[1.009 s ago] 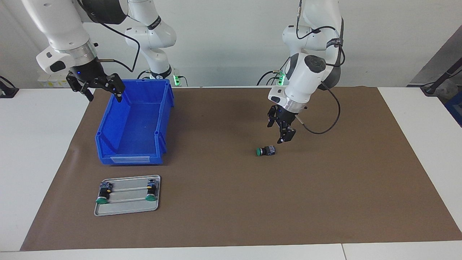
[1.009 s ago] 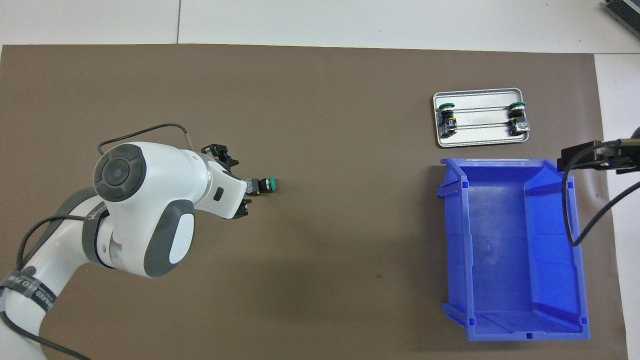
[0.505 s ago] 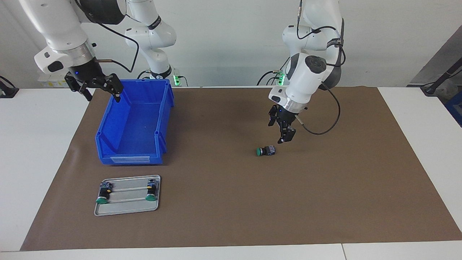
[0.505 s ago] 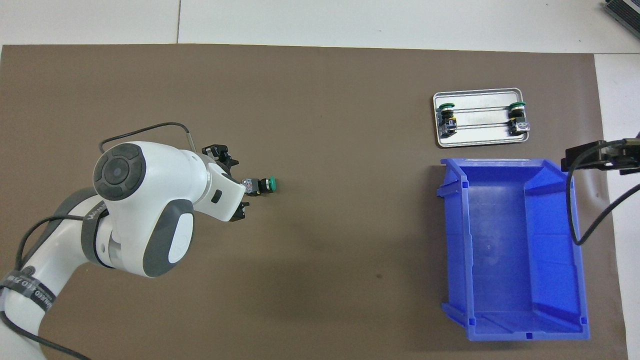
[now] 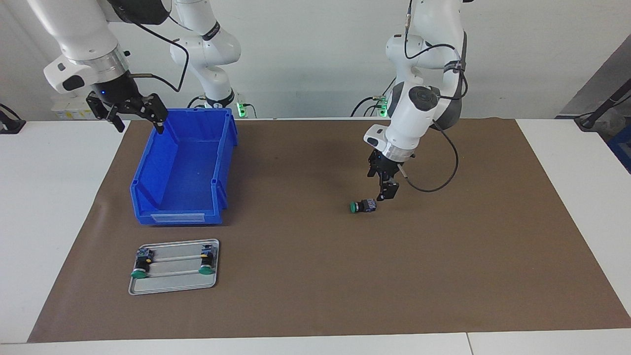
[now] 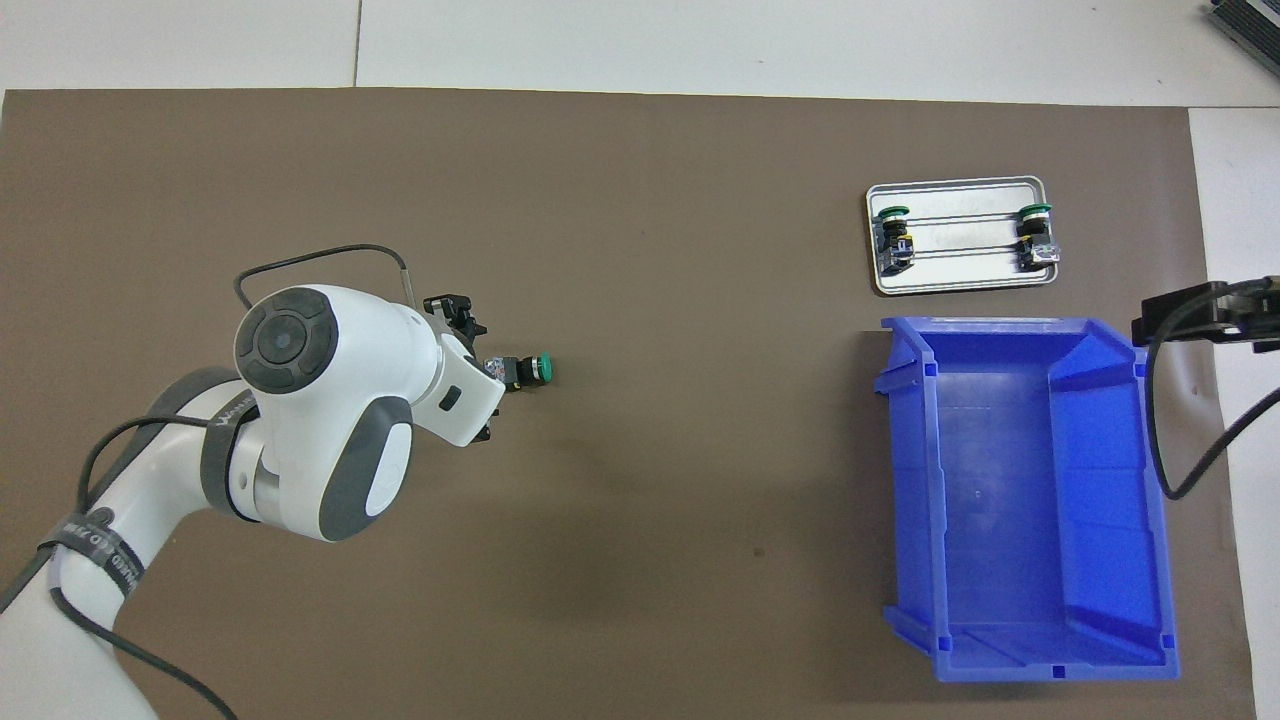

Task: Place and press button with both arms

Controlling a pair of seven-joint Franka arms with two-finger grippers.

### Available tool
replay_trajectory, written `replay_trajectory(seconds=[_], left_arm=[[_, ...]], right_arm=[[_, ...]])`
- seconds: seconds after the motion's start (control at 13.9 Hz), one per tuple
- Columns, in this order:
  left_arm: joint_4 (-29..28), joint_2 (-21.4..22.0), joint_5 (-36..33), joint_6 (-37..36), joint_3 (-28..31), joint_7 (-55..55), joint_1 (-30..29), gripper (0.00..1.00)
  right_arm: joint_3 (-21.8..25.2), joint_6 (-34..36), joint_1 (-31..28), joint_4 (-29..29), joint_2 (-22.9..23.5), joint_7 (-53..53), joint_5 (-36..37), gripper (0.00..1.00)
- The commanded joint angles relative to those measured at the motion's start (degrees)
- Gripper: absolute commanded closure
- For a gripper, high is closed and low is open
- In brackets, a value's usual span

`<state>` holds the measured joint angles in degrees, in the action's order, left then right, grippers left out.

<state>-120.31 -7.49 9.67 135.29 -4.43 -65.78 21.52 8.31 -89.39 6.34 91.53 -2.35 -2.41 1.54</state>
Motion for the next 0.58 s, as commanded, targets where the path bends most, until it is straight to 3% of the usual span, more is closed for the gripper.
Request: replay_trajectory(seconds=[0.0, 0.5], left_arm=[[0.9, -1.7, -1.0, 2.2, 0.8, -1.0, 1.9, 0.00], [0.7, -7.0, -0.9, 8.2, 0.8, -1.1, 3.7, 0.00]], right_arm=[[0.2, 0.8, -0.2, -0.8, 0.6, -0.7, -0.1, 0.00], [0.2, 0.9, -0.2, -0.6, 0.4, -0.7, -0.1, 0.00]])
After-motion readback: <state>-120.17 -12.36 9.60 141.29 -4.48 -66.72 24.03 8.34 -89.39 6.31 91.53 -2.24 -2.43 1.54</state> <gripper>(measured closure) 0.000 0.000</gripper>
